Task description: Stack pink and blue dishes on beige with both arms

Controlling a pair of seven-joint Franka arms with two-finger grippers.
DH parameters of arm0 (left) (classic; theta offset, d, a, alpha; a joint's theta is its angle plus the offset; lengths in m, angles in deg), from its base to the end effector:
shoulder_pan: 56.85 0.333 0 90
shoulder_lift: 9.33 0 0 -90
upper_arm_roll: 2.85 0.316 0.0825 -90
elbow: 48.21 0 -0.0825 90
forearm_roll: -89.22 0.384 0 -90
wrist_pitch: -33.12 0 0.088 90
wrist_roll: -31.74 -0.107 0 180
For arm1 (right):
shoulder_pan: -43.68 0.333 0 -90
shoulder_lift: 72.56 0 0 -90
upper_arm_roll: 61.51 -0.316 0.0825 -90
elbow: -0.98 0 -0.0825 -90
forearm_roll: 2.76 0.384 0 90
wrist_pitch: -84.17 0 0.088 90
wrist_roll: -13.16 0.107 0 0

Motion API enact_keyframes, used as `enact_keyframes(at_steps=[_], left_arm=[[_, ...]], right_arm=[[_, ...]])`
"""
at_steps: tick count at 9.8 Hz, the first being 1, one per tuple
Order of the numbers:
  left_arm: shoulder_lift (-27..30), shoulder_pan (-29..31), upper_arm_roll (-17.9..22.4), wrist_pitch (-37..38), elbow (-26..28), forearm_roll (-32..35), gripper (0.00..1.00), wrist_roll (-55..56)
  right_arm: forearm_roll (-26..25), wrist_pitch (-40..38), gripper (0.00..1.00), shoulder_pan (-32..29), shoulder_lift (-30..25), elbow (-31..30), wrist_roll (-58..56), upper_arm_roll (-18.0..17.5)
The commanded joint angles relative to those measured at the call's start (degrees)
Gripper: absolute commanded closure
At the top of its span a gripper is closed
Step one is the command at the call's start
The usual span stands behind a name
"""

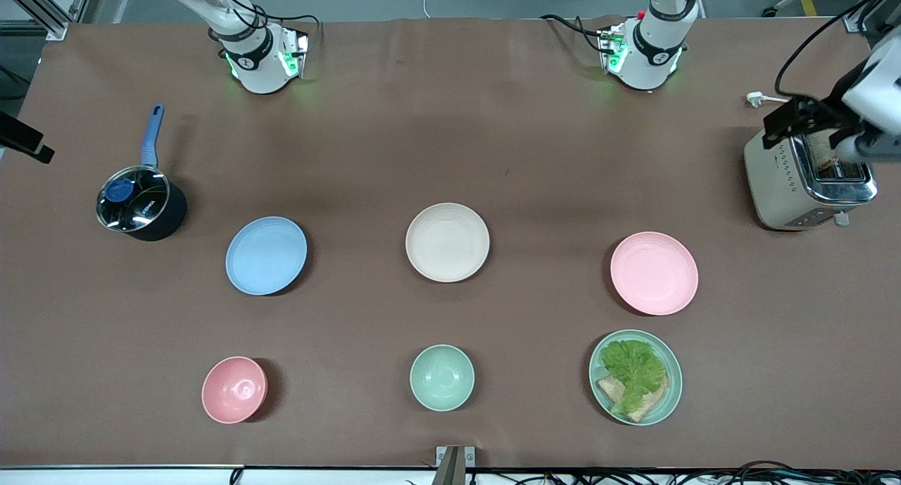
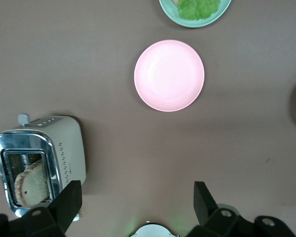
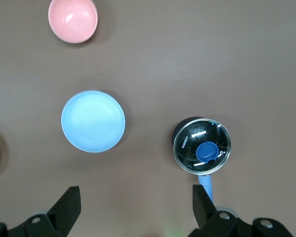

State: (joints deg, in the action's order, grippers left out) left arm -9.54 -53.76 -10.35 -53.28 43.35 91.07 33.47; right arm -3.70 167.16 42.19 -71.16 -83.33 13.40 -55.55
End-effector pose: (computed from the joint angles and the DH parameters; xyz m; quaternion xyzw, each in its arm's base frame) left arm 0.5463 -0.0384 0.6046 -0.9985 0.0231 0.0459 0.0184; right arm 0.5449 -0.0724 0.6469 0.9974 -0.0679 -0.0242 0.0079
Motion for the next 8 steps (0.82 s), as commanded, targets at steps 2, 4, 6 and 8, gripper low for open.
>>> enact_keyframes(at_steps=[2,4,6,8], left_arm=[[-3.0,0.8,-0.5,-19.0,15.5,0.9,0.00,0.3],[-7.5,2.1,-0.5,-32.3,22.1,1.0,0.00,-0.1],[-17.8,6.9,-0.6,-43.8,22.9,1.1,0.00,-3.0],[-24.6,6.8,-0.6,-48.5,21.7,1.1,0.04,-2.5]], right_arm=[[8.8,6.6,0.00,-0.9,2.6,-8.3,-6.8,2.5],[13.4,14.8,0.00,-0.7,2.9,-17.4,-8.7,3.4],[17.2,24.4,0.00,-0.8,4.8,-25.2,-14.8,3.4],[20.4,33.4,0.00,-0.5,8.8,-30.2,-19.3,3.4]])
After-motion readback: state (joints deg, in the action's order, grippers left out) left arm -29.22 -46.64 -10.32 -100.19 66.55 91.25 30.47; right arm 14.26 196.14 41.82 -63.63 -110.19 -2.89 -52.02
